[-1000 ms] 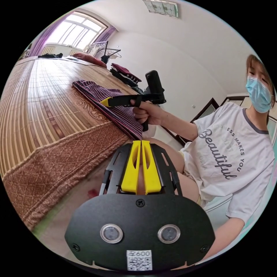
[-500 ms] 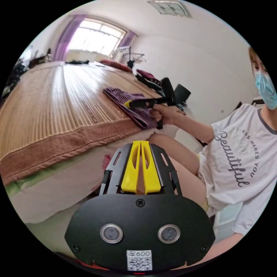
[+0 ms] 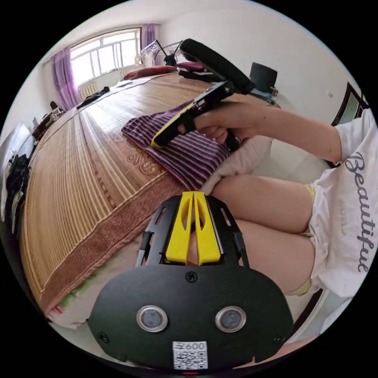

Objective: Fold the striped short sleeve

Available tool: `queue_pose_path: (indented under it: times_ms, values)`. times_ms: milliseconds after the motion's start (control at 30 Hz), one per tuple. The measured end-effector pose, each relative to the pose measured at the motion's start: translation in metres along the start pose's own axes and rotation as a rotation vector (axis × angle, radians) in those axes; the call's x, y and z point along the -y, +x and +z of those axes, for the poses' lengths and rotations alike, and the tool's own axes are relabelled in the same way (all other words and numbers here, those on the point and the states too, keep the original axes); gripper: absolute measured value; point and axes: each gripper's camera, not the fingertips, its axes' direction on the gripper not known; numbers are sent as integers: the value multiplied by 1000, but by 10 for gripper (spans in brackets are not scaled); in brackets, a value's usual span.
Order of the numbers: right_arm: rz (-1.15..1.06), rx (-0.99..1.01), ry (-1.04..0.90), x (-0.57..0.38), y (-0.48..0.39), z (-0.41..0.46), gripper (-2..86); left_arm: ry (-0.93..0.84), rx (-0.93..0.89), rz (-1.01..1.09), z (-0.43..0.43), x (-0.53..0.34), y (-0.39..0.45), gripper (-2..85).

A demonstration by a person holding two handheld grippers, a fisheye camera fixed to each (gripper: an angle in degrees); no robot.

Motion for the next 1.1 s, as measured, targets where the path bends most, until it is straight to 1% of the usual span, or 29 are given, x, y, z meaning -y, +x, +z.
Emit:
queue_pose_path:
  times_ms: [33, 100, 167, 233, 267, 300, 333, 367, 400, 433, 500, 600, 633, 700, 733, 767, 800, 833, 867, 900, 967, 1000, 1067, 1100]
  values:
    - [9, 0, 11, 0, 0, 0, -9, -14, 64, 18, 2, -3, 8, 7]
    - [22, -4, 10, 2, 0, 1, -9, 22, 264, 39, 2, -11, 35, 8]
    - [64, 16, -16, 11, 7, 1, -9, 87, 319, -24, -2, -6, 43, 7]
    - [106, 49, 5, 16, 15, -4, -9, 186, 287, -136, -5, 2, 41, 7]
    - [144, 60, 73, 15, 23, -11, -9, 254, 224, -180, -2, 9, 40, 6]
    - [163, 65, 95, 15, 27, -13, -9, 301, 131, -178, 8, 17, 41, 5]
    - [173, 78, 93, 20, 35, -13, -9, 305, 86, -167, 16, 22, 42, 5]
    - [156, 91, 61, 29, 40, -7, -9, 256, 26, -120, 35, 34, 47, 4]
    - [145, 95, 46, 35, 43, -2, -9, 145, 42, -83, 60, 44, 55, 4]
    - [142, 96, 37, 46, 50, 6, -9, 79, 70, -69, 74, 48, 59, 3]
    - [164, 101, 34, 63, 65, 24, -9, 111, 128, -74, 94, 43, 73, 2]
    - [194, 57, -36, 91, 91, 63, -9, 91, 156, -95, 112, 42, 82, 2]
    - [199, 81, -49, 99, 104, 74, -9, 91, 162, -98, 115, 42, 84, 2]
    - [283, 113, -16, 103, 128, 76, -9, 106, 190, -111, 131, 38, 91, 3]
    - [318, 88, 42, 100, 138, 68, -9, 114, 198, -108, 135, 36, 93, 4]
    - [304, 17, 130, 90, 140, 51, -9, 132, 212, -105, 142, 32, 96, 4]
    - [277, -21, 174, 84, 139, 43, -9, 149, 231, -99, 149, 28, 101, 5]
    - [201, -85, 224, 70, 133, 29, -9, 157, 245, -91, 152, 26, 104, 6]
    - [117, -125, 227, 53, 127, 19, -9, 173, 284, -62, 158, 23, 112, 7]
    - [75, -135, 217, 44, 124, 16, -9, 187, 338, -39, 166, 18, 120, 10]
    - [-60, -171, 116, -4, 123, 13, -9, 190, 371, -34, 177, 12, 127, 13]
    - [-66, -194, 78, -17, 128, 15, -9, 184, 350, -46, 184, 11, 128, 15]
    - [44, -309, -43, -67, 177, 21, -9, 178, 353, -45, 194, 11, 129, 15]
    - [34, -279, -11, -81, 192, 17, -9, 173, 350, -48, 202, 11, 128, 16]
